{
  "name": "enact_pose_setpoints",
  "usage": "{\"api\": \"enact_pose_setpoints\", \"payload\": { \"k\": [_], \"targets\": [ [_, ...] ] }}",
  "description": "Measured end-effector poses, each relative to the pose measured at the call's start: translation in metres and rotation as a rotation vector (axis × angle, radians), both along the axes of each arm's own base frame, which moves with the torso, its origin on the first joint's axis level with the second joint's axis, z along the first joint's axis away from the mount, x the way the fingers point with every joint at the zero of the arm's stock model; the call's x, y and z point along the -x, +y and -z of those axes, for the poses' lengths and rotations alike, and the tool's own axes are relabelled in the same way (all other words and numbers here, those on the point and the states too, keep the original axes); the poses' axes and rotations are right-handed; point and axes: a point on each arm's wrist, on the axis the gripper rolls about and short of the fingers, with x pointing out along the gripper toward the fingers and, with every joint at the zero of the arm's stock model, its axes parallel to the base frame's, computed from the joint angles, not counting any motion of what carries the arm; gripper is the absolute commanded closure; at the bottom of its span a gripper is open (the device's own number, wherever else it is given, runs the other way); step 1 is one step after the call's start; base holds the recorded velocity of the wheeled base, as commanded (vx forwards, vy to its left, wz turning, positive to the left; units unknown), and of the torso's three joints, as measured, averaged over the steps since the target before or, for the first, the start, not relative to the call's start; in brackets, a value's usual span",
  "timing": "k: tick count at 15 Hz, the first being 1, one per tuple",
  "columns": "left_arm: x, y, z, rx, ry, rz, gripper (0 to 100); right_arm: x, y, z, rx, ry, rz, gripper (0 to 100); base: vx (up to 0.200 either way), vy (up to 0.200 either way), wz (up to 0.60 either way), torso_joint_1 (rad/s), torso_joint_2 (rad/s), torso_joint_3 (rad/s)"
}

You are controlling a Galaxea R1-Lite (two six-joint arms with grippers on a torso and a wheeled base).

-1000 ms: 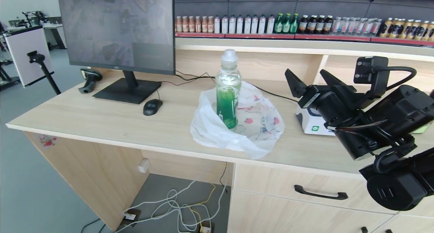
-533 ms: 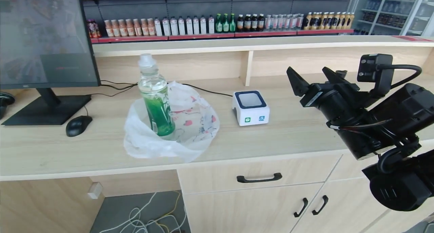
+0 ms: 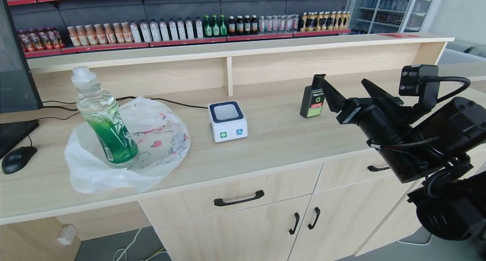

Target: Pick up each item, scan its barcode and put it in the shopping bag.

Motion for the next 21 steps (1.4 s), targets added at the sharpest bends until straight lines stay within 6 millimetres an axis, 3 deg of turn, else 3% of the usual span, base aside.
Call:
{"api": "enact_pose_setpoints", "payload": {
  "k": [9,15,17,21],
  "targets": [
    [0.000,0.000,0.000,0.001,0.001,-0.001,0,-0.001,0.001,0.001,0.014,-0.002,0.004,0,0.000,-0.200,0.00,0.004,0.00,0.002],
    [0.000,0.000,0.000,0.000,0.000,-0.001,0,0.001,0.003,0.005,0.016,0.014,-0.006,0,0.000,-0.200,0.60,0.002,0.00,0.004],
    [0.000,0.000,0.000,0.000,0.000,0.000,0,0.006,0.000,0.012,0.018,0.047,-0.022,0,0.000,-0.200,0.00,-0.005,0.00,0.002],
    [0.000,0.000,0.000,0.000,-0.001,-0.002,0,0.024,-0.008,0.043,0.078,0.178,-0.070,0,0.000,0.000,0.00,0.000,0.00,0.000]
  ]
}}
